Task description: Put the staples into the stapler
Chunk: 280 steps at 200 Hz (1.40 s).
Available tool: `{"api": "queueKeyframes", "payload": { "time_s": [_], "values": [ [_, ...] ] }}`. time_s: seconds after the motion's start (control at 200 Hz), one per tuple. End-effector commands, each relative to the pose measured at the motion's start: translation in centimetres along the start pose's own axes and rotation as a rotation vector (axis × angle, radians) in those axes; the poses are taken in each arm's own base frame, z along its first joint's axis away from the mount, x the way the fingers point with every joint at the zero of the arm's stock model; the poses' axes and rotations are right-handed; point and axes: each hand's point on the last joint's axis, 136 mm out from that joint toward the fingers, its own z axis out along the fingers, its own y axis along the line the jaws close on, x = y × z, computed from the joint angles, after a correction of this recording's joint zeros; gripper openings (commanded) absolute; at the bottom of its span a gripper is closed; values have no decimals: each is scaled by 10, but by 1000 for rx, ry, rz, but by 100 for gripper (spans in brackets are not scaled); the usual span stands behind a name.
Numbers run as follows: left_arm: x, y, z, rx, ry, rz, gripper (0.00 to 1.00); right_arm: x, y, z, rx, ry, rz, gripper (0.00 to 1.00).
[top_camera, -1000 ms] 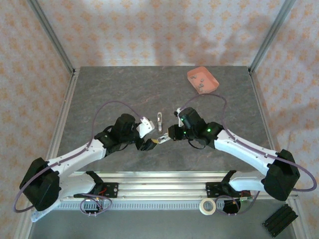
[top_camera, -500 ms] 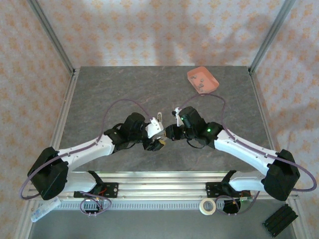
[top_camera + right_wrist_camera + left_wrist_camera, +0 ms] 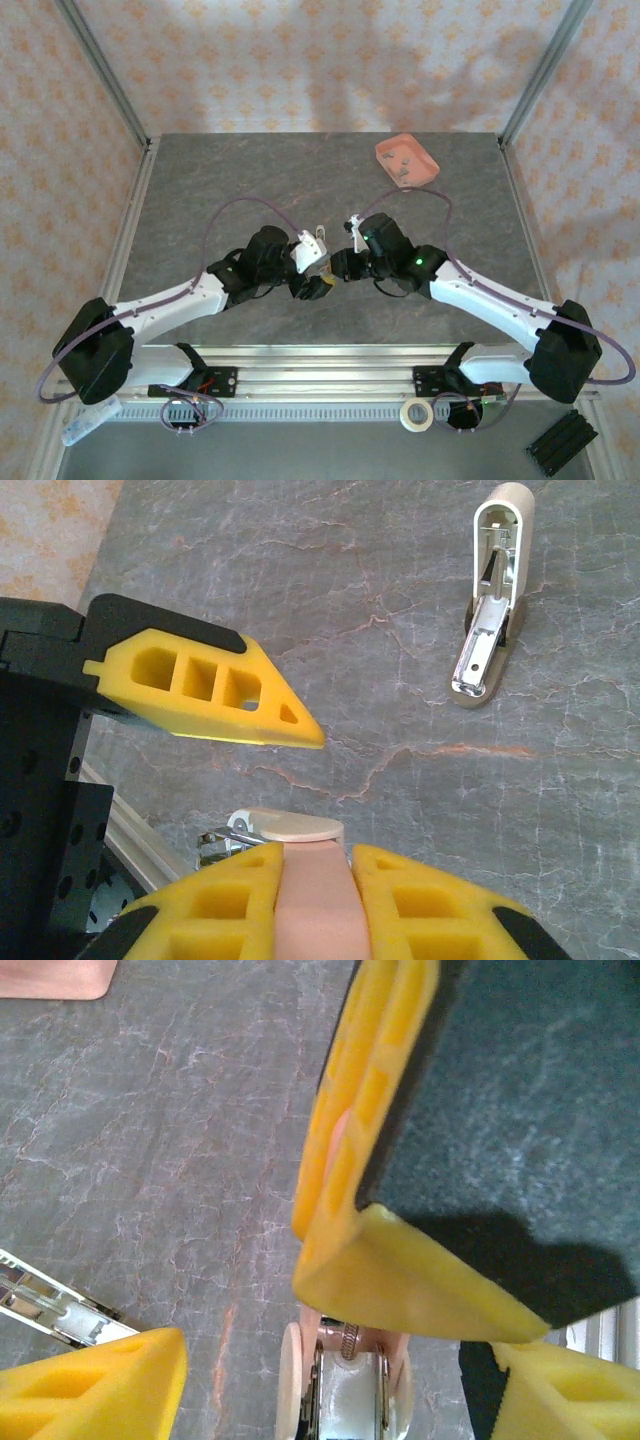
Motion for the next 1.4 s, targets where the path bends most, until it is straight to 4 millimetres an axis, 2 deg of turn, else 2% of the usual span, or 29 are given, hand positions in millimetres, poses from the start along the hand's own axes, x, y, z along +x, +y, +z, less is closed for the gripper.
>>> {"api": "queueKeyframes", "payload": {
  "time_s": [0.0, 0.21, 0.731, 0.996, 1.211, 1.296, 1.396],
  "values": [
    [-6, 1, -4, -22, -35, -31, 74, -1, 4, 2, -22, -8, -19, 10],
    [0, 1, 0, -12, 20, -45, 73, 0, 7, 2, -36, -8, -17, 10],
    [-5, -3, 8, 34, 39, 15, 68, -1, 10, 3, -52, -7, -16, 10],
    [-3, -8, 9, 62, 45, 31, 52, -2, 10, 1, -53, -14, -19, 10],
    [-2, -8, 5, 50, 39, 19, 33, -2, 9, 1, -48, -17, -19, 10],
    [-3, -6, 5, 35, 34, -15, 27, -6, 8, -2, -38, -37, -18, 17],
    [-2, 1, 2, -11, 15, -84, 25, -11, 5, -9, -7, -68, -14, 38]
  ]
}}
